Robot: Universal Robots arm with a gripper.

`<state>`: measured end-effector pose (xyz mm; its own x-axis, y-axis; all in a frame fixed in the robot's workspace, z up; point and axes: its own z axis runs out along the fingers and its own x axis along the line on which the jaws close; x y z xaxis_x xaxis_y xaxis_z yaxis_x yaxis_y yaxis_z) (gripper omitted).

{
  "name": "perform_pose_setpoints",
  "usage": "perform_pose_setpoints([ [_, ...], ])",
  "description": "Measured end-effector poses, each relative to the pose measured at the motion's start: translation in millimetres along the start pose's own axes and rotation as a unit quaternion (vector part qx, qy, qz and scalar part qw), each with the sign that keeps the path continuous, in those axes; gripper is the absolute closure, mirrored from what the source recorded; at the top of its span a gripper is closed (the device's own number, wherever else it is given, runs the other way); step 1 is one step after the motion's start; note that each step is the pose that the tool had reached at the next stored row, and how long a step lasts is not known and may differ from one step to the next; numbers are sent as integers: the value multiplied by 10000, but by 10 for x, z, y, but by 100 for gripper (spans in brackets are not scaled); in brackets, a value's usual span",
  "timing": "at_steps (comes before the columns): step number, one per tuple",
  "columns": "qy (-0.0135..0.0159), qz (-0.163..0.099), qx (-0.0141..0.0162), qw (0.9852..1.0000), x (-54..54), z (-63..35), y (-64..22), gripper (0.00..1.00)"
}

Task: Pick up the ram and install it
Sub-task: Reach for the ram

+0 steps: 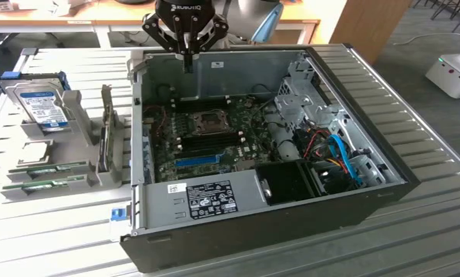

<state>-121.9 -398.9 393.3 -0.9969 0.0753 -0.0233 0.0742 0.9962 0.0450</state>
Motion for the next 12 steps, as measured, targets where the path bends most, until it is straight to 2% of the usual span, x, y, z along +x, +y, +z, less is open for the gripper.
perform_pose_setpoints([
  [6, -1, 1, -1, 10000, 7, 1, 0, 89],
  [12, 0, 0, 0, 10000, 83, 2, -6, 89],
])
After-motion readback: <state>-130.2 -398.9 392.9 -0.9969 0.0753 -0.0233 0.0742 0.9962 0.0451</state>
